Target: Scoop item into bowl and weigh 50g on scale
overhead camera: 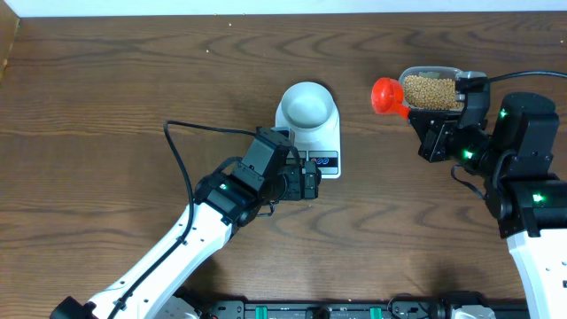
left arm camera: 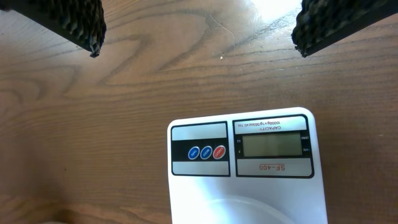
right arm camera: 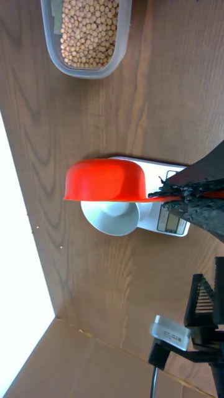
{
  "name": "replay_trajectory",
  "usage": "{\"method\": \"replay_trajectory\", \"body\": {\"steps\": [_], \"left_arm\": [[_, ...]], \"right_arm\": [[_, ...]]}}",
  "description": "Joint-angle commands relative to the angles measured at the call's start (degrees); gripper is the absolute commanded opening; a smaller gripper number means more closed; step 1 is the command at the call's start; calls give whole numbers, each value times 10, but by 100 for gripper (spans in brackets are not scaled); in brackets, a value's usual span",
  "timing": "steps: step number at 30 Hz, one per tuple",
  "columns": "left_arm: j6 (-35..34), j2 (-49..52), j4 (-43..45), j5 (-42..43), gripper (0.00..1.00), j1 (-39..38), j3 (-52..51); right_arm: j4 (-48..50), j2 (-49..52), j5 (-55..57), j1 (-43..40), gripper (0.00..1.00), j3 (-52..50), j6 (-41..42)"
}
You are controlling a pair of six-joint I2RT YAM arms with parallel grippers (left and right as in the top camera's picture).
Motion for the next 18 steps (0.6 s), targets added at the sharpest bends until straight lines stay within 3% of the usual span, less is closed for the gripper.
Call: {"method": "replay_trajectory", "body": {"steps": [1,18], "left_arm": [[7,1,-2,-5,98,-3,8],[7,1,-2,-5,98,-3,8]], "right_arm": [[2,-4,-1,-3,1,8,-9],[26,-4,-2,-2,1,8,-4]]}}
